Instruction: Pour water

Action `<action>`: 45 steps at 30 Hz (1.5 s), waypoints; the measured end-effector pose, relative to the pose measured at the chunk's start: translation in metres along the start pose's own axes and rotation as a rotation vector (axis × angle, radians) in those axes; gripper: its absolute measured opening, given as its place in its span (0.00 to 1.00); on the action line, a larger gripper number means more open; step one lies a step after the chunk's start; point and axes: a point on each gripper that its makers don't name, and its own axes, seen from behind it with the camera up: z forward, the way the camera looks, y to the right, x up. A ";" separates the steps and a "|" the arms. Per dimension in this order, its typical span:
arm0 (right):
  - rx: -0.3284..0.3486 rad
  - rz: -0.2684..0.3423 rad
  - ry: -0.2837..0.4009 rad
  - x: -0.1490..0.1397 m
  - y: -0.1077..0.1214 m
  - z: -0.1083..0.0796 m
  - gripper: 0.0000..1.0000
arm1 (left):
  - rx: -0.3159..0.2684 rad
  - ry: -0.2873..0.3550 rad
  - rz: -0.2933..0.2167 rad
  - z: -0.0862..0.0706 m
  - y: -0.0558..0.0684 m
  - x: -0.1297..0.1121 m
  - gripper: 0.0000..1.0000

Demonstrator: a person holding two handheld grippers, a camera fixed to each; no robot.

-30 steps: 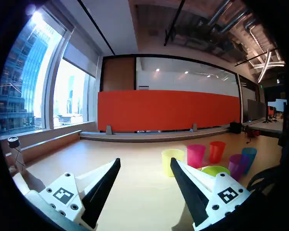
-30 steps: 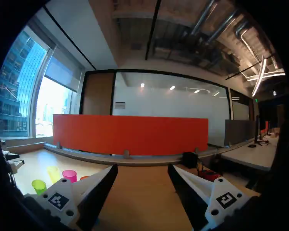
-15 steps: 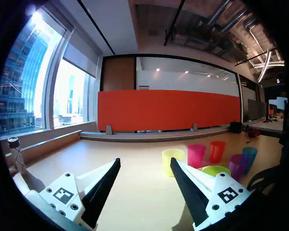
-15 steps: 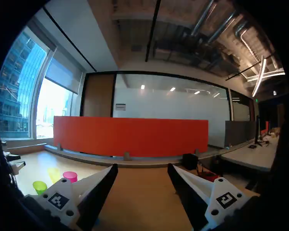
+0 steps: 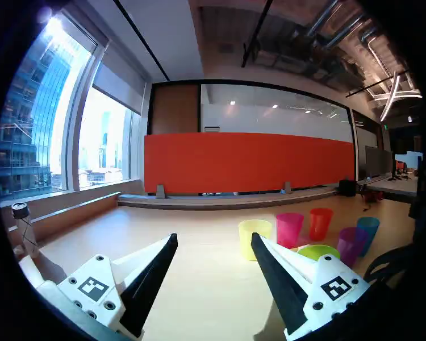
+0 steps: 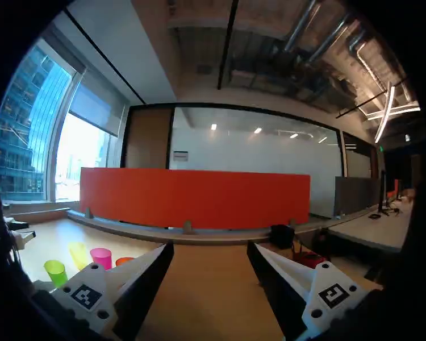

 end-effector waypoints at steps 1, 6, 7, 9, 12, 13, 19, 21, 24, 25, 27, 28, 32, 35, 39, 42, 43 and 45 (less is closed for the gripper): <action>0.001 0.002 -0.003 -0.003 0.000 0.001 1.00 | 0.000 0.000 0.000 0.000 0.000 0.000 0.96; 0.013 0.011 -0.005 -0.022 -0.003 0.004 1.00 | 0.000 0.000 0.000 0.000 0.000 0.000 0.96; 0.016 0.015 -0.006 -0.026 -0.004 0.004 1.00 | 0.000 0.000 0.000 0.000 0.000 0.000 0.96; 0.023 0.026 -0.010 -0.033 -0.005 0.004 1.00 | 0.000 0.000 0.000 -0.001 0.000 0.000 0.96; 0.027 0.041 -0.015 -0.043 -0.004 0.004 1.00 | 0.000 0.000 0.000 -0.001 0.000 -0.001 0.96; 0.029 0.043 -0.016 -0.046 -0.003 0.004 1.00 | 0.000 0.000 0.000 -0.001 0.000 -0.001 0.96; 0.034 0.054 -0.032 -0.063 -0.004 0.004 1.00 | 0.000 0.000 0.000 -0.001 -0.001 0.000 0.96; 0.033 0.061 -0.038 -0.068 -0.004 0.004 1.00 | 0.000 0.000 0.000 -0.001 -0.002 0.000 0.96; 0.030 0.072 -0.043 -0.072 -0.003 0.006 1.00 | 0.000 0.000 0.000 -0.001 -0.002 -0.001 0.96; 0.030 0.074 -0.044 -0.073 -0.002 0.006 1.00 | 0.000 0.000 0.000 -0.001 -0.002 -0.001 0.96; 0.029 0.077 -0.045 -0.075 -0.001 0.007 1.00 | 0.000 0.000 0.000 -0.002 -0.002 -0.001 0.96; 0.028 0.075 -0.045 -0.076 -0.001 0.007 1.00 | 0.000 0.000 0.000 -0.002 -0.002 -0.001 0.96; 0.025 0.067 -0.044 -0.081 0.000 0.009 1.00 | 0.000 0.000 0.000 -0.001 -0.001 -0.001 0.96; 0.024 0.057 -0.044 -0.082 -0.001 0.009 0.99 | 0.000 0.000 0.000 -0.001 -0.001 -0.001 0.96; 0.022 0.042 -0.040 -0.083 -0.003 0.010 1.00 | 0.000 0.000 0.000 -0.001 -0.002 -0.001 0.96; 0.021 0.034 -0.039 -0.085 -0.003 0.010 1.00 | 0.000 0.000 0.000 -0.001 -0.001 -0.001 0.96; 0.022 0.032 -0.041 -0.085 -0.003 0.010 1.00 | 0.000 0.000 0.000 -0.001 -0.001 -0.001 0.96; 0.023 0.030 -0.045 -0.087 -0.004 0.010 1.00 | 0.000 0.000 0.000 -0.001 -0.001 -0.001 0.96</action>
